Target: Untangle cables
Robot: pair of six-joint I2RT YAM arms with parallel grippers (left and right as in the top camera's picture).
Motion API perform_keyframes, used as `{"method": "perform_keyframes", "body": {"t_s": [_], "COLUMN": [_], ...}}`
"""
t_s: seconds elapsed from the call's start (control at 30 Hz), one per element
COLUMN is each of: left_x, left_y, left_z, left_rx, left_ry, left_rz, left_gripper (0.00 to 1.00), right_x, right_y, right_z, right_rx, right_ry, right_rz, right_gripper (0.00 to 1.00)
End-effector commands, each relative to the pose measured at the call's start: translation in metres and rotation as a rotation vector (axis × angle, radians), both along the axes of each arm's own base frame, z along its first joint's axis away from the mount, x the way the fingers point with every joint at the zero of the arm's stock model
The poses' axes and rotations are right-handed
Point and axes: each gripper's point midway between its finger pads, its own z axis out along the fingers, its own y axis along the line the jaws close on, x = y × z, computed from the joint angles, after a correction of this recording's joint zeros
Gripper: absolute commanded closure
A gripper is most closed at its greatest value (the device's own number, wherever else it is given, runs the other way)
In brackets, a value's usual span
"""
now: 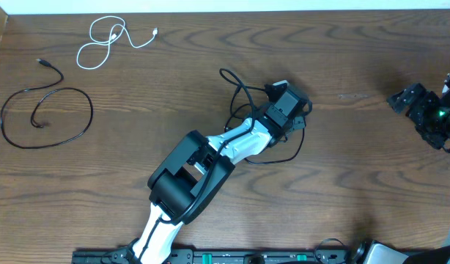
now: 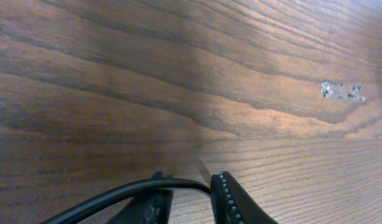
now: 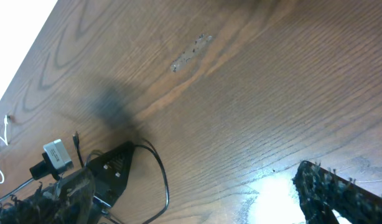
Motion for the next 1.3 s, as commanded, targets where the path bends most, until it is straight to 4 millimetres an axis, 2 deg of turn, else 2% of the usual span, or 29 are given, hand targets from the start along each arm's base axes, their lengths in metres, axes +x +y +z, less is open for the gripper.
{"method": "perform_keyframes", "body": {"t_s": [0.0, 0.07, 0.13, 0.23, 0.33, 0.4, 0.47, 0.5, 0.53, 0.57, 0.6, 0.63, 0.7, 0.73, 0.8, 0.87, 1.0, 1.1, 1.13, 1.27], "left_x": [0.007, 0.01, 0.01, 0.006, 0.004, 0.004, 0.004, 0.005, 0.007, 0.007, 0.007, 0.008, 0.01, 0.01, 0.007, 0.0, -0.015, -0.018, -0.02, -0.022], "left_y": [0.01, 0.013, 0.014, 0.011, 0.013, 0.02, 0.024, 0.025, 0.027, 0.028, 0.027, 0.027, 0.025, 0.025, 0.027, 0.025, 0.006, 0.002, 0.001, 0.004], "left_z": [-0.01, -0.01, -0.011, -0.001, 0.033, 0.079, 0.112, 0.119, 0.121, 0.119, 0.113, 0.104, 0.089, 0.083, 0.056, 0.039, 0.039, 0.04, 0.039, 0.026], "left_rx": [0.025, 0.027, 0.029, 0.027, 0.022, 0.022, -0.005, -0.013, -0.006, -0.002, 0.005, 0.027, 0.12, 0.154, 0.274, 0.275, 0.149, 0.127, 0.126, 0.016], "left_ry": [0.001, 0.001, 0.004, -0.005, -0.042, -0.114, -0.163, -0.177, -0.186, -0.185, -0.176, -0.171, -0.226, -0.243, -0.268, -0.22, -0.142, -0.129, -0.125, 0.042], "left_rz": [0.023, 0.027, 0.03, -0.022, -0.068, -0.106, -0.107, -0.102, -0.091, -0.09, -0.091, -0.105, -0.219, -0.26, -0.399, -0.427, -0.395, -0.372, -0.371, -0.146], "left_gripper": [0.75, 0.8, 0.92, 0.93, 0.93, 0.93, 0.93, 0.92, 0.87, 0.6, 0.46, 0.37, 0.27, 0.26, 0.22, 0.22, 0.22, 0.22, 0.27, 0.28], "right_x": [0.003, 0.003, 0.003, 0.003, 0.003, 0.003, 0.003, 0.003, 0.003, 0.003, 0.003, 0.003, 0.003, 0.003, 0.003, 0.003, 0.003, 0.003, 0.003, 0.003], "right_y": [0.001, 0.001, 0.001, 0.001, 0.001, 0.001, 0.001, 0.001, 0.001, 0.001, 0.001, 0.001, 0.001, 0.001, 0.001, 0.001, 0.001, 0.001, 0.001, 0.001], "right_z": [0.006, 0.006, 0.006, 0.006, 0.006, 0.006, 0.006, 0.006, 0.006, 0.006, 0.006, 0.006, 0.006, 0.006, 0.006, 0.006, 0.006, 0.006, 0.006, 0.006], "right_rx": [0.007, 0.007, 0.007, 0.007, 0.007, 0.007, 0.007, 0.007, 0.007, 0.007, 0.007, 0.007, 0.007, 0.007, 0.007, 0.007, 0.007, 0.007, 0.007, 0.007], "right_ry": [-0.015, -0.015, -0.015, -0.015, -0.015, -0.015, -0.015, -0.015, -0.015, -0.015, -0.015, -0.015, -0.015, -0.015, -0.015, -0.015, -0.015, -0.015, -0.015, -0.015], "right_rz": [-0.001, -0.001, -0.001, -0.001, -0.001, -0.001, -0.001, -0.001, -0.001, -0.001, -0.001, -0.001, -0.001, -0.001, -0.001, -0.001, -0.001, -0.001, -0.001, -0.001], "right_gripper": [0.01, 0.01, 0.01, 0.01, 0.01, 0.01, 0.01, 0.01, 0.01, 0.01, 0.01, 0.01, 0.01, 0.01, 0.01, 0.01, 0.01, 0.01, 0.01, 0.01]}}
